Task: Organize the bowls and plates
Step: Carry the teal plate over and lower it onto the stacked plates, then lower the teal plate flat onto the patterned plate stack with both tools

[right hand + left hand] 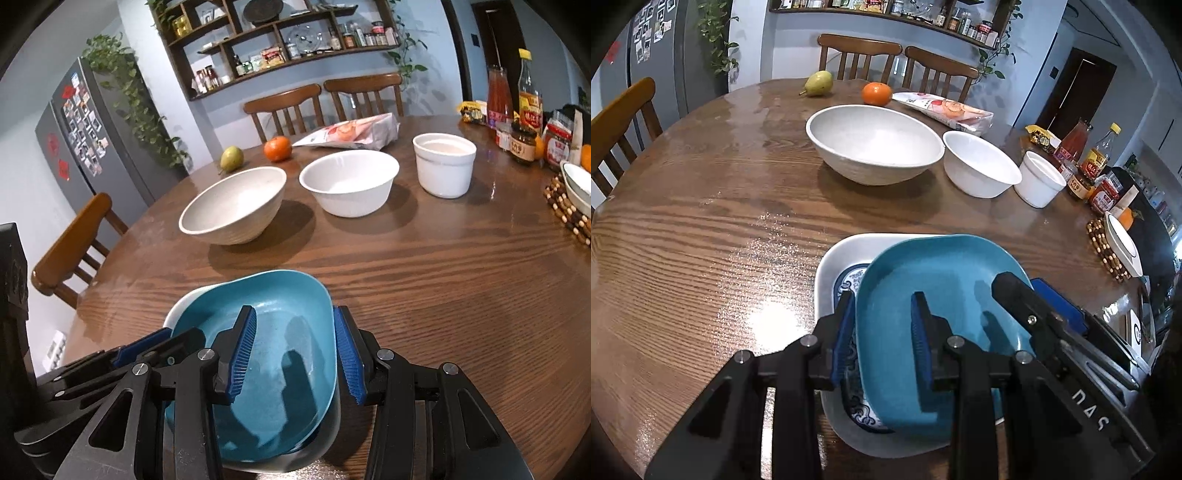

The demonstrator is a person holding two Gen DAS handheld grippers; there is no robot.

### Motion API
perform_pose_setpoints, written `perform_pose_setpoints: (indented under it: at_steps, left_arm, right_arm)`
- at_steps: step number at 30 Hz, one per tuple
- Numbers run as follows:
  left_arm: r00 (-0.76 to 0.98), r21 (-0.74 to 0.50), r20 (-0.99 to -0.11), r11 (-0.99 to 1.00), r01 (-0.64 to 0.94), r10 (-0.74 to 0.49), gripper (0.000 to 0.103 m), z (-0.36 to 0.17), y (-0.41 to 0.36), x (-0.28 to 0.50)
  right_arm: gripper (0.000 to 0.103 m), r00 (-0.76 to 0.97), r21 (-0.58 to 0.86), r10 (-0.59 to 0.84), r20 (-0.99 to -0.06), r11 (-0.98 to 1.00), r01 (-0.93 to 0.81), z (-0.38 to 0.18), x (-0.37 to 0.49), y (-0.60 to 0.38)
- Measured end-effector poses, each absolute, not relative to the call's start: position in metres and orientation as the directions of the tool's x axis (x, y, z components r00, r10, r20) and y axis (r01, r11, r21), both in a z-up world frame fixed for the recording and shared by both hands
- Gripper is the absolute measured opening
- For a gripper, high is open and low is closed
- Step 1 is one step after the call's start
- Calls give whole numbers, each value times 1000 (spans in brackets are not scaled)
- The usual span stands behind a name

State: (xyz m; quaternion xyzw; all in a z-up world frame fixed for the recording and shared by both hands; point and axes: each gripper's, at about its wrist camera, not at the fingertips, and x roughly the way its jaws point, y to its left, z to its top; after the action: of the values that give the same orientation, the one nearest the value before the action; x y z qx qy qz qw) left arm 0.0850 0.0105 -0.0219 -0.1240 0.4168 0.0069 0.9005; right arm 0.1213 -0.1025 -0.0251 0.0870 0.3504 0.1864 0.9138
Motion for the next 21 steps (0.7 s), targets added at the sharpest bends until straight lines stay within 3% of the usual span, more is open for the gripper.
perform_pose_setpoints:
  at_steps: [21]
  left_arm:
    - [636,-175,-769,978,-109,-67,28,-28,8,90]
  right_arm:
    - [47,698,232,338,-631,941,-246,-31,119,-98]
